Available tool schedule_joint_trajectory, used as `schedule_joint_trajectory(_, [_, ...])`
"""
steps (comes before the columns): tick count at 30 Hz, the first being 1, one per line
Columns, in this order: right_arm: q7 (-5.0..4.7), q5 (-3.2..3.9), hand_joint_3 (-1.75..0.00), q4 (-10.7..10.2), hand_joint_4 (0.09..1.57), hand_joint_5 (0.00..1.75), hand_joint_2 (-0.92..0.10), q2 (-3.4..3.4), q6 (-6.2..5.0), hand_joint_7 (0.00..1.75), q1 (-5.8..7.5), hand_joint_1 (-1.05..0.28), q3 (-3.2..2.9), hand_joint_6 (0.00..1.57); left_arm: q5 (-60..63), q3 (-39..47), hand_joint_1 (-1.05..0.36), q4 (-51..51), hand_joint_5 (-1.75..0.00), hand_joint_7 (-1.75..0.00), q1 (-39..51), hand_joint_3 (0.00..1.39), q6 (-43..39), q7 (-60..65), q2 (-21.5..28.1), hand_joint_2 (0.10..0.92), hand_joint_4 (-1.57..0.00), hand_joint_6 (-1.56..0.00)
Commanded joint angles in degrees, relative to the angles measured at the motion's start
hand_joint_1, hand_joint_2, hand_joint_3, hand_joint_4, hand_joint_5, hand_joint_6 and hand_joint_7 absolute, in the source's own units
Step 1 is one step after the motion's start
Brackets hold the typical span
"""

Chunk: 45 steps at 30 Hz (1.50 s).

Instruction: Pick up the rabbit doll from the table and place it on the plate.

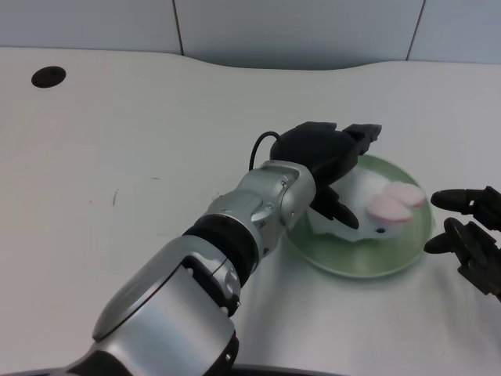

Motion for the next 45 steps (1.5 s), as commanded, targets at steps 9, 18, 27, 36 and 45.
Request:
schedule_joint_trajectory(9, [-0.18, 0.35, -0.48, 3.31, 0.34, 1.51, -0.92, -1.62, -1.13, 1.05, -1.83, -0.36, -1.31, 0.35, -10.56, 11.56, -0.88, -2.04, 0.0, 0.0, -1.68, 0.02, -6.02, -10.31, 7.39, 0.905, 0.0, 0.0])
schedule_joint_trajectory(18, [0.48, 0.17, -0.47, 5.88, 0.34, 1.42, -0.92, -2.04, -3.09, 1.03, -3.03, -0.36, -1.23, 0.36, -23.45, 22.91, -0.8, -5.43, -0.13, -0.05, 6.07, 0.06, -14.38, -21.88, 14.9, 0.921, -0.18, -0.09])
schedule_joint_trajectory(27, [-0.43, -0.05, -0.49, 6.04, 0.36, 1.42, -0.92, -1.6, -2.9, 1.03, -3.52, -0.33, -0.84, 0.36, -32.3, 29.45, -0.67, -15.63, -0.82, -0.12, 16.98, 0.28, -14.96, -30.73, 21.08, 0.921, 0.0, -0.19])
schedule_joint_trajectory(36, [0.06, 0.72, -0.5, 6.58, 0.36, 1.43, -0.92, -2.04, -1.97, 1.02, -4.34, -0.31, -1.14, 0.35, -37.68, 32.54, -0.44, -31.06, -1.09, -0.19, 33.95, 0.38, -7.0, -33.07, 26.01, 0.921, -0.4, -0.4])
schedule_joint_trajectory(45, [0.04, 0.49, -0.5, 6.93, 0.35, 1.45, -0.92, -2.42, -2.4, 1.03, -4.73, -0.32, -1.38, 0.36, -38.2, 33.91, -0.49, -41.57, -1.48, -0.69, 44.29, 0.42, 6.11, -30.15, 28.25, 0.921, -0.5, -0.6])
